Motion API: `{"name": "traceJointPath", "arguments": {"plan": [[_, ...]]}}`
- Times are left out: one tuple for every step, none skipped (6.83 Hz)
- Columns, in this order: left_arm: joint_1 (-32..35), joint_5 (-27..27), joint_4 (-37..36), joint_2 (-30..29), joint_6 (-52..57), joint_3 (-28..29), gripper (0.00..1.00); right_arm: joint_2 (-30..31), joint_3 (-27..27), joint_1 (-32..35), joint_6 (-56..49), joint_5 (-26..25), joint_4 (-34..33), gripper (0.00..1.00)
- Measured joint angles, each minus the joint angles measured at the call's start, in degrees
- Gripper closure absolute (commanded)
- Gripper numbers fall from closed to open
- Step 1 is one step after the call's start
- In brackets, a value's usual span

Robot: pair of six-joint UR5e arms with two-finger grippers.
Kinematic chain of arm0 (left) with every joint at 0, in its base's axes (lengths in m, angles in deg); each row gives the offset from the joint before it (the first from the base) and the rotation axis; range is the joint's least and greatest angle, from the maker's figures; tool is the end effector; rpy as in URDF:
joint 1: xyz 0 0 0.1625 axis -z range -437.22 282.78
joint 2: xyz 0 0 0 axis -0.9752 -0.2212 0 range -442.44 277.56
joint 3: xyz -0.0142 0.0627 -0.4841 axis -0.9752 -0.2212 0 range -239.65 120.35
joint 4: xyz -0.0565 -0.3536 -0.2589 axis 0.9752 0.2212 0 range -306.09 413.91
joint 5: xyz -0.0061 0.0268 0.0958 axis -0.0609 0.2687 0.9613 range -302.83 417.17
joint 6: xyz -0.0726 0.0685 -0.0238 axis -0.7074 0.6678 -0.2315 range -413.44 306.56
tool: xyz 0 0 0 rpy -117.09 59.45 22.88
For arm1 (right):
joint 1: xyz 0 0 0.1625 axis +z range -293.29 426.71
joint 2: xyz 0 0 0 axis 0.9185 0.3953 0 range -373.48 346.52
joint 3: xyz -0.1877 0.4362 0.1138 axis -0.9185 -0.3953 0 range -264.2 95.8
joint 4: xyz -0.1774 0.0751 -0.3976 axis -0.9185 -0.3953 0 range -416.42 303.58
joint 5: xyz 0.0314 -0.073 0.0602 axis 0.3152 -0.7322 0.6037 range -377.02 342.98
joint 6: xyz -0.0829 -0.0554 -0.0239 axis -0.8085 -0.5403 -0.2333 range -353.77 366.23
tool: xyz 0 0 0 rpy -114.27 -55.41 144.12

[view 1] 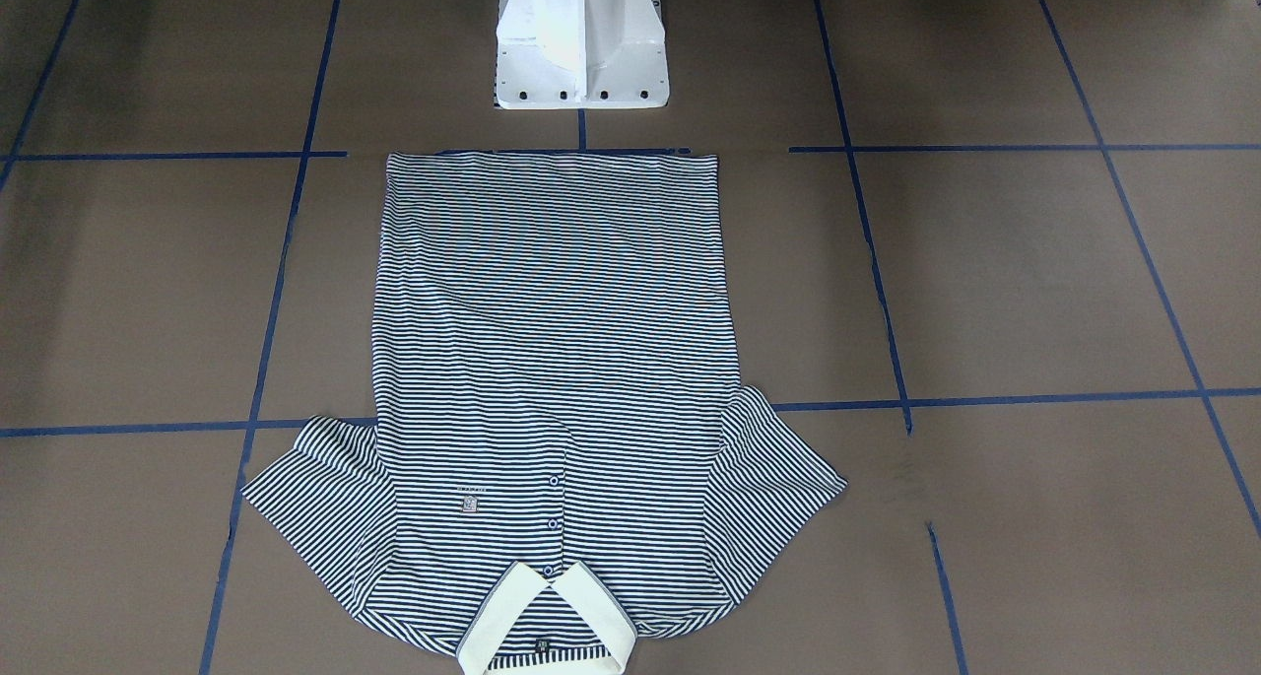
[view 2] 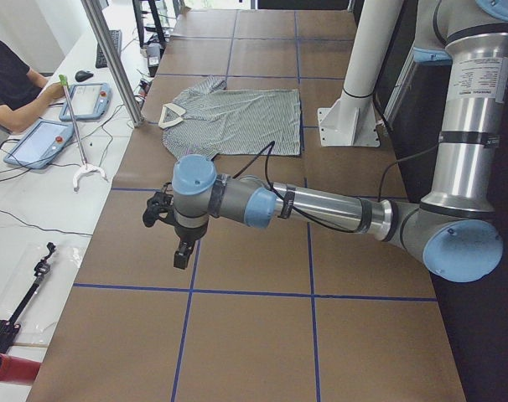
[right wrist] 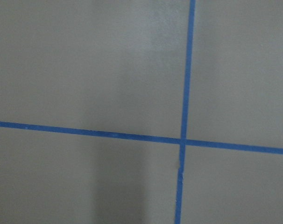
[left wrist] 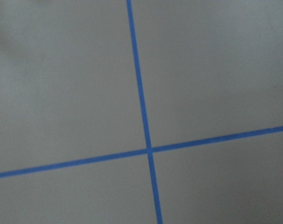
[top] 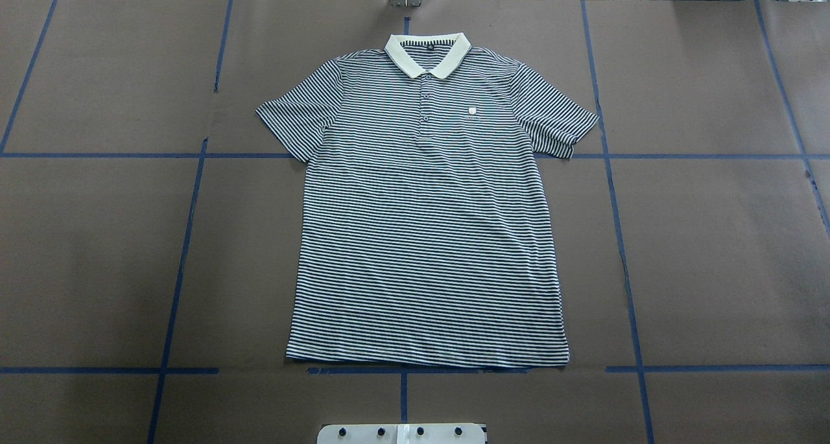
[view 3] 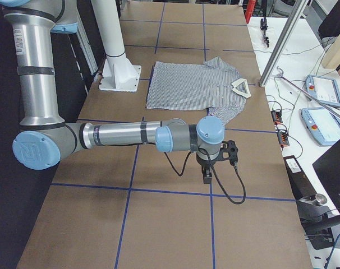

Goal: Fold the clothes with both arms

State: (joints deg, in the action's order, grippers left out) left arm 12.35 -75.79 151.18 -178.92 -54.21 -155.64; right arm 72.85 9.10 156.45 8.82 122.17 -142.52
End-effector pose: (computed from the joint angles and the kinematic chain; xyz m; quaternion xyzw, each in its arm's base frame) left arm -0.0590 -0.5861 0.5938 0.1558 0.3624 0.0601 0.9170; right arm 0.0531 -0.5602 0.6457 0.0757 -0.4163 -0.0210 0.9058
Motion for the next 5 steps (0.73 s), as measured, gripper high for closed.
{"name": "traceJointPath", "arguments": {"plan": [[-3.2, 0.0, 0.6, -4.0, -0.2, 0.6, 0.0, -0.4, -1.8, -1.6, 1.2, 1.9, 4.7, 0.0], [-7.3, -0.1, 3.1, -6.9, -0.2, 1.6, 0.0, -1.1, -4.3, -3.3, 2.2, 2.9, 10.0, 0.0], [-10.3, -0.2, 9.5, -8.2, -0.1, 4.5, 0.0, -3.4, -7.2, -5.9, 4.6, 3.3, 14.3, 0.0], [-11.6, -0.2, 17.3, -8.5, -0.4, 8.3, 0.0, -7.5, -10.1, -9.4, 9.2, 3.3, 16.3, 0.0], [-12.2, -0.1, 23.1, -9.4, -4.4, 11.9, 0.0, -13.6, -13.8, -13.7, 14.9, 3.0, 17.0, 0.0]]}}
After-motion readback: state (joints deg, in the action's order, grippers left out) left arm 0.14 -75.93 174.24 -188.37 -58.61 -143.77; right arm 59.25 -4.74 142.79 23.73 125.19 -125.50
